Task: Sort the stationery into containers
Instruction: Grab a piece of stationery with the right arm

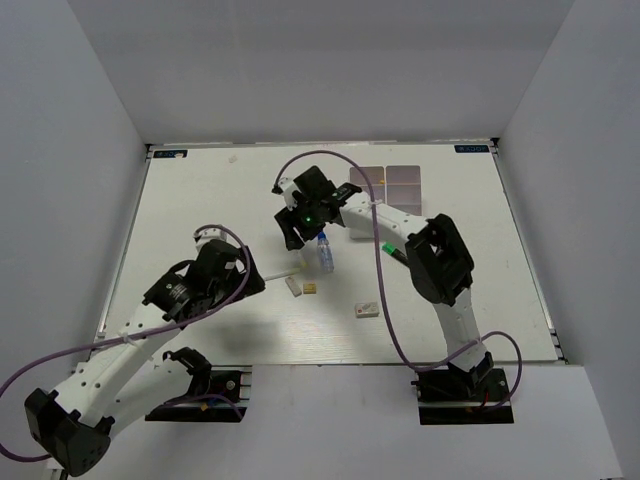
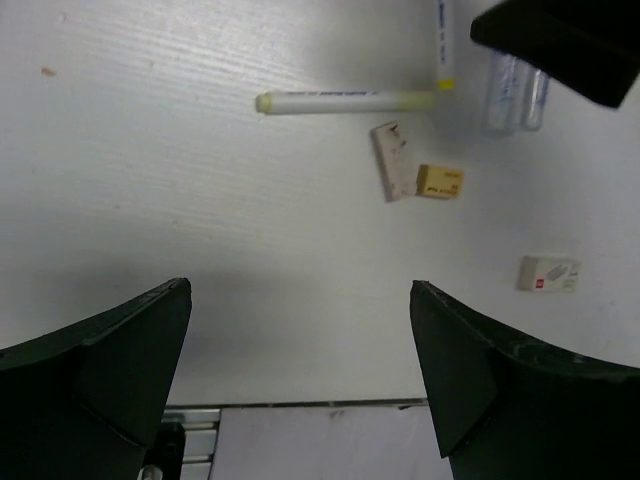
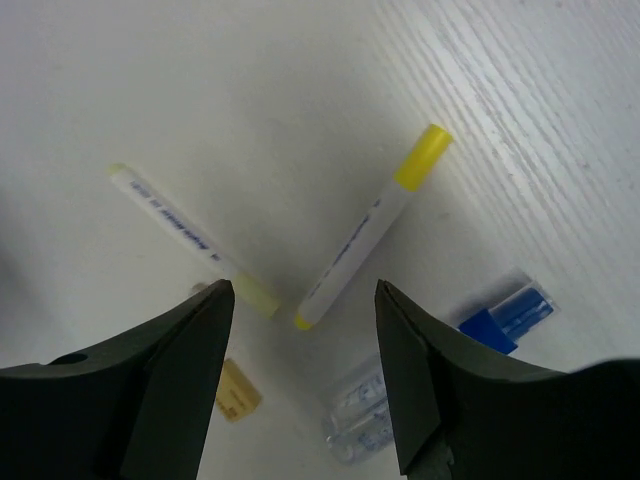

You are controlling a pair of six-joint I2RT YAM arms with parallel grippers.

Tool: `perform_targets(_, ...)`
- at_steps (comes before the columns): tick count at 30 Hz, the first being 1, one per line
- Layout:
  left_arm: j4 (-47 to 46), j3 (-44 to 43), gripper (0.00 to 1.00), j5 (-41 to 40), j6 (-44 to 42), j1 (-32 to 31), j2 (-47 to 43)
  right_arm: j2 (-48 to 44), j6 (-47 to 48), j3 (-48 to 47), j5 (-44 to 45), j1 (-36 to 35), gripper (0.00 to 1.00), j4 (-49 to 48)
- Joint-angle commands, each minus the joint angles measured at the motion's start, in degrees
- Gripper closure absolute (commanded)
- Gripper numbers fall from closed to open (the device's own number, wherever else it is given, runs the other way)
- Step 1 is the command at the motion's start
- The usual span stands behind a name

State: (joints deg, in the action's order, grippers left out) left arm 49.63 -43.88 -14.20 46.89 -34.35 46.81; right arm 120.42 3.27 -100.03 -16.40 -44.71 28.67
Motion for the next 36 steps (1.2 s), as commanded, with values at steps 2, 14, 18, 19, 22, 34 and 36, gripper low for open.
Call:
perform_targets(2, 4.25, -2.44, 0.0, 1.98, 1.01, -0.28, -1.1, 3.5, -5.73, -3.77, 9.37, 0.06, 0.34, -3.96)
perform_targets(14, 3.02, 0.11, 0.03, 4.26, 9.96, -0.28, -3.56, 11.68, -6.25, -7.55, 15.17, -3.19, 0.34, -6.6)
perform_targets(18, 2.41, 0.11, 0.03, 4.26, 14.43, -0.28, -3.04, 12.91, -7.04, -7.29, 16.14, -3.02, 0.39, -6.43)
perform_targets(19, 2.41, 0.11, 0.04, 4.26, 15.93, -0.28, -2.43, 13.17, -7.22, -6.76, 16.14, -3.19, 0.39, -6.17)
perform_targets(22, 1.88, 0.72, 0.04, 4.26, 21.28, -0.28, -1.81, 13.26, -7.84, -5.62, 17.99, -2.49, 0.45, -5.82)
perform_targets(34, -3.21, 4.24, 0.06, 7.86, 33.97, 0.24, 9.41, 8.97, -3.54, -1.22, 4.05, 0.14, 0.97, -1.43)
perform_targets(36, -3.22, 2.58, 0.06, 7.87, 34.49, 0.25, 12.77, 5.81, -1.27, -2.8, -3.58, 2.07, 1.0, -0.98)
